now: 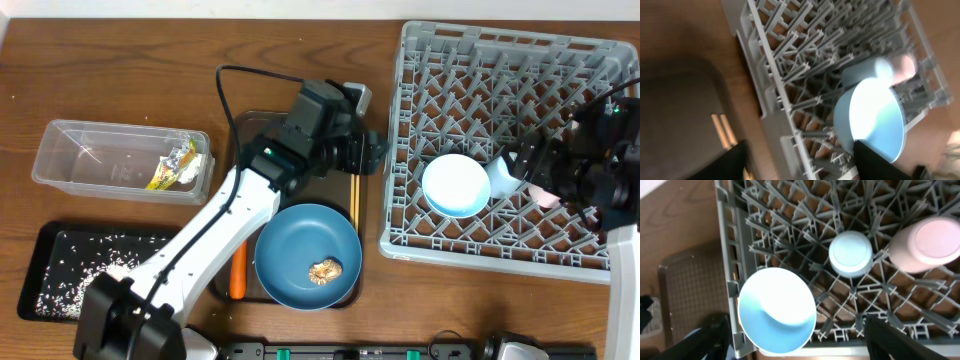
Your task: Sort waste into correct bins and load items into the dishwasher rack
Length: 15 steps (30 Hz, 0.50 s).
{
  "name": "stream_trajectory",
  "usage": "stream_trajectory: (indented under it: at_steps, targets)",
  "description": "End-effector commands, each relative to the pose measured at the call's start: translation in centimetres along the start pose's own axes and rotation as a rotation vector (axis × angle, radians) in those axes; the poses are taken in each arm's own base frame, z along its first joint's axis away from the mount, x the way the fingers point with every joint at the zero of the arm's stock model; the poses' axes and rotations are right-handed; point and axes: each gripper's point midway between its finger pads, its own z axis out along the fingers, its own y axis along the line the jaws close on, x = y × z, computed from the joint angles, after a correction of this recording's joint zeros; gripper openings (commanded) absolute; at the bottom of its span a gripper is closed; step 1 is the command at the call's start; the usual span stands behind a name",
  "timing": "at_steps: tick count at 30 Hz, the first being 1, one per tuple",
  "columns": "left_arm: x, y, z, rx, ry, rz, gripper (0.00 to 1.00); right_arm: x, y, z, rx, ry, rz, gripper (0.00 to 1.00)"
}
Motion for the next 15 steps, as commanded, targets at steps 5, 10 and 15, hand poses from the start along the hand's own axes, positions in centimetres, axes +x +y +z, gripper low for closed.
stream_trajectory:
  at_steps: [5, 10, 15]
  targets:
    - [1.2, -1.0, 0.8, -0.06, 0.025, 0.201, 0.22, 3.1, -1.0, 4.9, 0.007, 0.197, 0.034, 0.42]
    - [2.0, -1.3, 1.1, -0.118, 0.033, 0.248, 0.1, 5.0, -2.3, 7.7, 0.034, 0.313, 0.067, 0.31]
    - [2.6, -2.8, 1.6, -0.079, 0.039, 0.285, 0.15, 5.6, -1.5, 8.4, -0.031, 0.356, 0.025, 0.47]
